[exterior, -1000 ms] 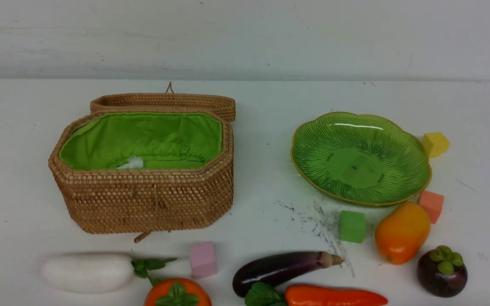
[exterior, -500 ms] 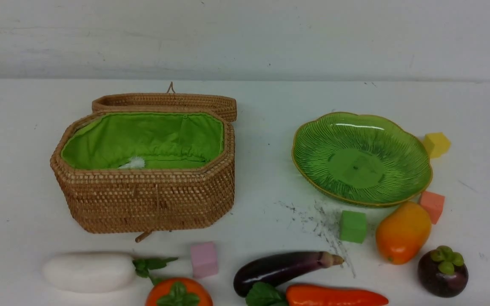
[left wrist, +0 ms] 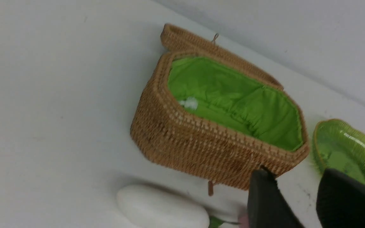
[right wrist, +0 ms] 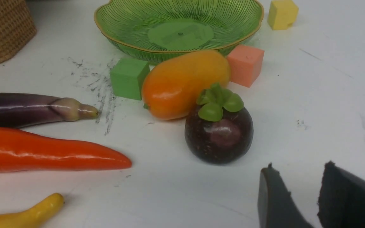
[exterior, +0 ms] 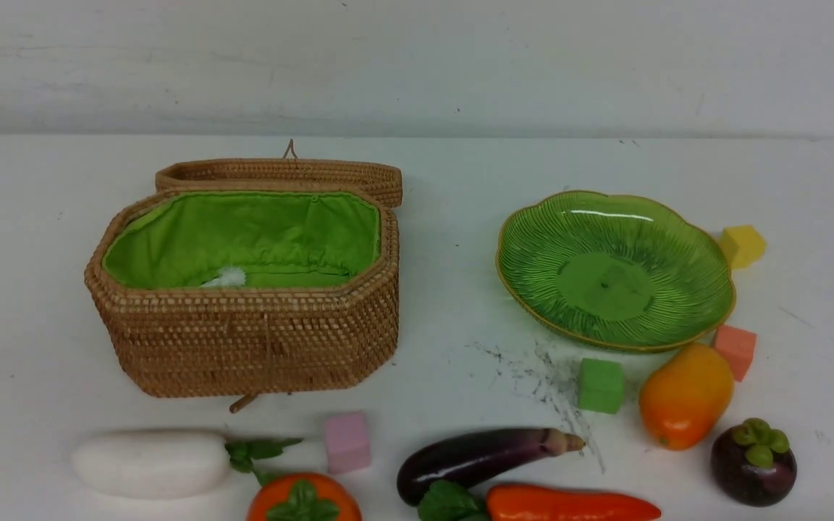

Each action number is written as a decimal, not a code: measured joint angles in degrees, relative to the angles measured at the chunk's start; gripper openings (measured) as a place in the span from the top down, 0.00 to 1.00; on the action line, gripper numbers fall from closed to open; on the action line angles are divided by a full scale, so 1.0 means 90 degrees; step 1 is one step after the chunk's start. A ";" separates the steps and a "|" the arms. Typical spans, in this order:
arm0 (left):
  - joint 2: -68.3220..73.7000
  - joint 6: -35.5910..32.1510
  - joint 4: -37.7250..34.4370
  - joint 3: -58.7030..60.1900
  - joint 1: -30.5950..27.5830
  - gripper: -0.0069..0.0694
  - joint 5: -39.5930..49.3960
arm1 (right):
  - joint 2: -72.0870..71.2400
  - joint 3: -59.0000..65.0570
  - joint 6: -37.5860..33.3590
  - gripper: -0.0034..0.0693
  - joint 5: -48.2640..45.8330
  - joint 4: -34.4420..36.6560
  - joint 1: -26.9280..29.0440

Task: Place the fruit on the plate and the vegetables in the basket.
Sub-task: Take a daikon with your left arm and place it on the basket on the left.

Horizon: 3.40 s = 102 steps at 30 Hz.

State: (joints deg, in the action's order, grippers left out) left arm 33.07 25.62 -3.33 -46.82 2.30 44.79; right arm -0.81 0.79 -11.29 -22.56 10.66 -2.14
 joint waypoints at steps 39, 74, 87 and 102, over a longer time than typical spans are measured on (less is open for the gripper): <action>0.4682 -0.5640 -0.0192 -0.0658 0.0690 0.22 0.0873 | 0.0000 0.0000 0.0000 0.62 0.0000 0.0000 0.0000; 0.7016 -0.8851 -0.0553 -0.0641 0.0710 0.29 0.0011 | 0.0000 0.0000 0.0000 0.62 0.0000 0.0000 0.0000; 0.5326 -0.8665 -0.0481 -0.0641 0.0710 0.29 0.0909 | 0.0000 0.0000 0.0000 0.62 0.0000 0.0000 0.0000; 0.2946 -0.8851 0.0200 -0.1041 0.0710 0.29 -0.0690 | 0.0000 0.0000 0.0000 0.62 0.0000 0.0000 0.0000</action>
State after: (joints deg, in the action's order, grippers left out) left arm 59.58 -54.04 -1.54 -56.18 8.69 38.58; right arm -0.81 0.79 -11.29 -22.56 10.66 -2.14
